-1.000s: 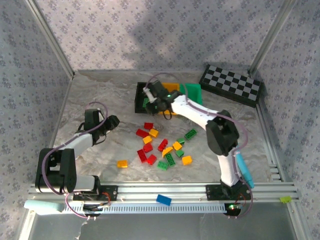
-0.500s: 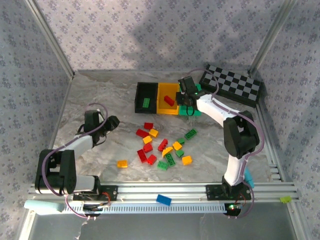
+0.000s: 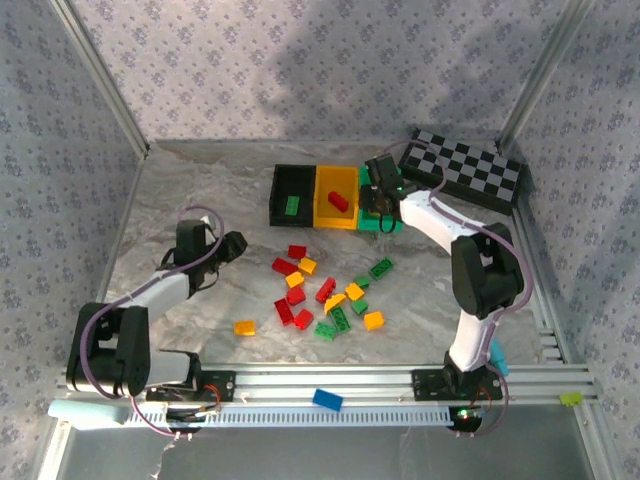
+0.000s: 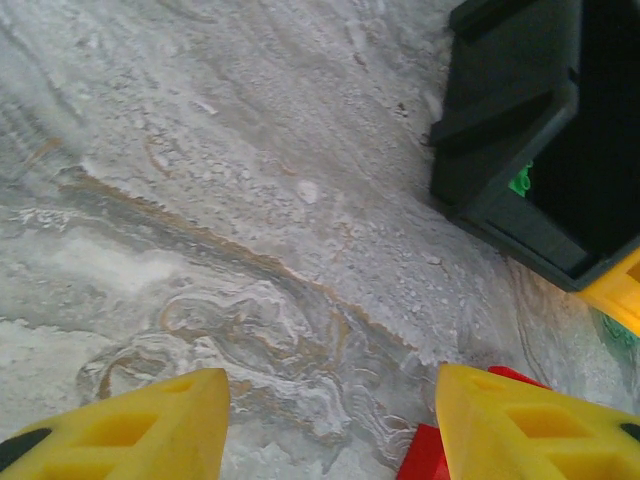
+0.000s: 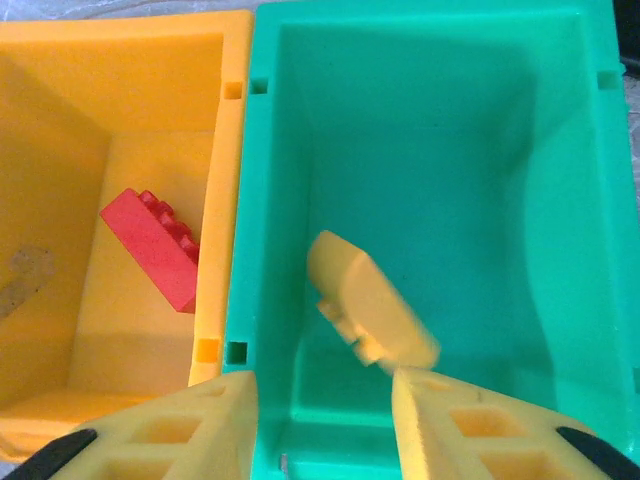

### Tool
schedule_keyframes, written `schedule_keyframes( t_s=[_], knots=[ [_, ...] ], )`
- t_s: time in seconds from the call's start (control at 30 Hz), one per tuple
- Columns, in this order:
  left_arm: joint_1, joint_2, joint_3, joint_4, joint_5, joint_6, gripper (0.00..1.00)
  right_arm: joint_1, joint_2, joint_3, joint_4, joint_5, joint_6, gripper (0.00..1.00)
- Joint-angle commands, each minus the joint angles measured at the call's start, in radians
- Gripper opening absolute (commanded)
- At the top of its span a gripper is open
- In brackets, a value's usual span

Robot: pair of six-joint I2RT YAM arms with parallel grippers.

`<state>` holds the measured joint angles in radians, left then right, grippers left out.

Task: Sort the legos into containers by color
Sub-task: Place the lego in the container, then pick up the lego from the center of the table.

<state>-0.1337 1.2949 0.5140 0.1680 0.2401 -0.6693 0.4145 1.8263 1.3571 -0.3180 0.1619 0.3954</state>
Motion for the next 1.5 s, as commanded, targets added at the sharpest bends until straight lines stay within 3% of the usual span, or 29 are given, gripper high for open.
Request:
schedule_keyframes(
  t_s=[0.0, 0.23, 0.53, 0.67, 0.8, 0.9, 1.2, 1.47],
  knots=[
    [-0.015, -0.040, 0.015, 0.003, -0.027, 0.042, 0.57, 0.005, -0.056, -0.015, -0.017, 0.021, -0.010, 0.42],
    [-0.093, -0.050, 0.039, 0.009, -0.019, 0.108, 0.57, 0.006, -0.147, -0.123, -0.002, 0.026, -0.026, 0.42],
    [-0.322, 0.084, 0.203, -0.055, -0.016, 0.297, 0.56, -0.040, -0.256, -0.288, 0.062, 0.008, -0.023, 0.42],
    [-0.465, 0.207, 0.360, -0.159, 0.006, 0.371, 0.56, -0.096, -0.306, -0.357, 0.094, -0.041, -0.027, 0.43],
    [-0.644, 0.366, 0.585, -0.352, -0.131, 0.469, 0.56, -0.177, -0.349, -0.419, 0.117, -0.107, -0.033, 0.42],
    [-0.736, 0.490, 0.747, -0.457, -0.161, 0.527, 0.56, -0.218, -0.397, -0.470, 0.131, -0.112, -0.059, 0.42],
    [-0.814, 0.784, 1.130, -0.713, -0.073, 0.596, 0.56, -0.313, -0.470, -0.614, 0.225, -0.163, -0.027, 0.42],
    [-0.874, 0.963, 1.375, -0.905, -0.151, 0.610, 0.57, -0.247, -0.531, -0.730, 0.361, -0.076, -0.044, 0.42]
  ],
)
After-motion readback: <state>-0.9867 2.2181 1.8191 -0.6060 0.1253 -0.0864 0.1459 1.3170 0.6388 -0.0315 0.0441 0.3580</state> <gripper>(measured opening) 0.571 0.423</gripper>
